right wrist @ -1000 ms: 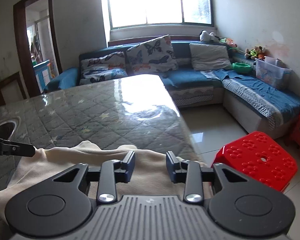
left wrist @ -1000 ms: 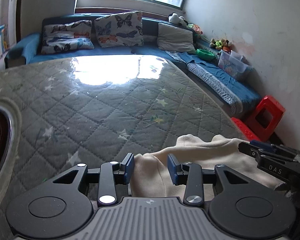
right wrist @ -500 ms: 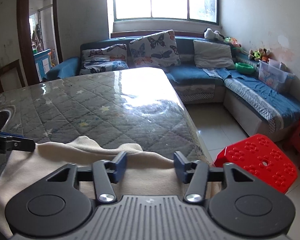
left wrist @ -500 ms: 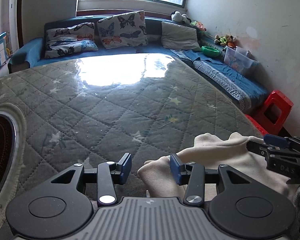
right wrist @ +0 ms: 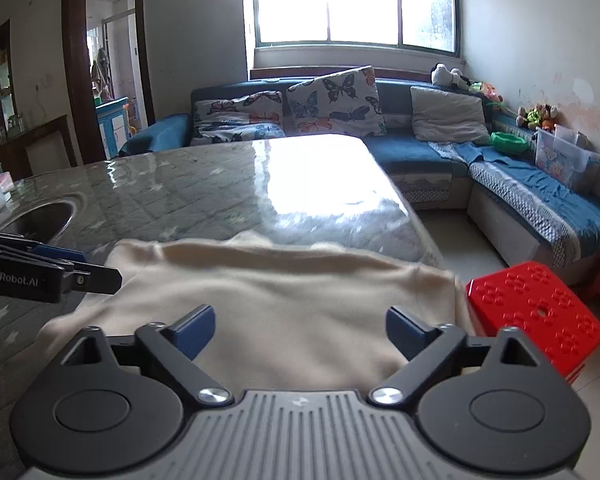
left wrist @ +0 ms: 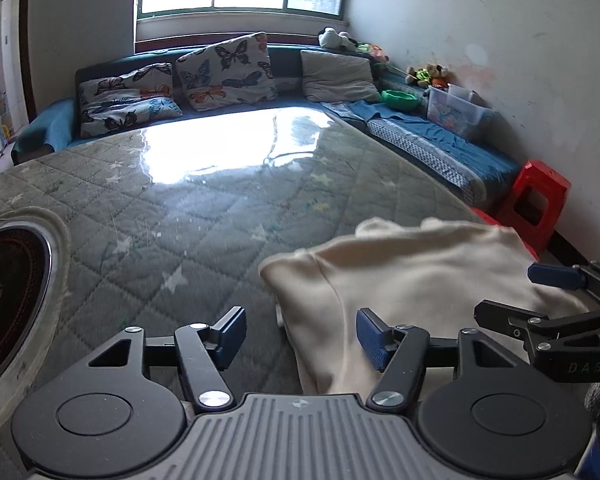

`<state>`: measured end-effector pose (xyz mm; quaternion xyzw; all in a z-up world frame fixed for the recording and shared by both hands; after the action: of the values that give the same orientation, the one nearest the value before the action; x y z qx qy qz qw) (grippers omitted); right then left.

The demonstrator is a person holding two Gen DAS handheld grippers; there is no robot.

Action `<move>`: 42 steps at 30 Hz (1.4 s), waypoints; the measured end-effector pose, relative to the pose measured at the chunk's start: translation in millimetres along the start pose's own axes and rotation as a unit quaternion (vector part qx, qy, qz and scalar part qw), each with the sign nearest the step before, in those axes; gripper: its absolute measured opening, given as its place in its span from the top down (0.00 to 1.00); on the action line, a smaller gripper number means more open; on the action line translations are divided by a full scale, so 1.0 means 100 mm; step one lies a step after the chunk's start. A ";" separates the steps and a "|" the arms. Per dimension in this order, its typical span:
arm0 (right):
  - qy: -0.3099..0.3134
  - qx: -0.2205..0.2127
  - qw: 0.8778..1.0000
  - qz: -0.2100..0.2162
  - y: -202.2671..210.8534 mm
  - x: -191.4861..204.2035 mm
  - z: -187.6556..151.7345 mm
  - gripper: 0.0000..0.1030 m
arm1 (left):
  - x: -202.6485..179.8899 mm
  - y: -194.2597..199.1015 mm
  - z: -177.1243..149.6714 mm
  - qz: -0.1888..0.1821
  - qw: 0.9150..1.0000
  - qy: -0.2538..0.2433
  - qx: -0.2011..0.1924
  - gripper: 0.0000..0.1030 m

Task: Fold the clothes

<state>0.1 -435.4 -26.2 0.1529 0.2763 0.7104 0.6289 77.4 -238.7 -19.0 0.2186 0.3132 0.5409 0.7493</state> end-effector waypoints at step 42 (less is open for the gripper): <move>-0.030 0.013 0.998 -0.056 0.53 0.35 -0.44 0.00 | 0.08 0.51 -0.47 0.006 1.000 -0.012 -0.015 0.00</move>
<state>-73.0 -413.1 -35.3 0.1659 0.2747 0.6657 0.6737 11.8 -215.7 -20.2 0.2156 0.2952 0.5472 0.7530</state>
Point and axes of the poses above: each gripper's, at about its wrist camera, not at the fingertips, and y roughly against the way its jaws point, x to its left, z to its top, the point moved 6 cm from there along -y, roughly the way its jaws point, and after that the axes turned 12 degrees about y, right-handed, at the moved point
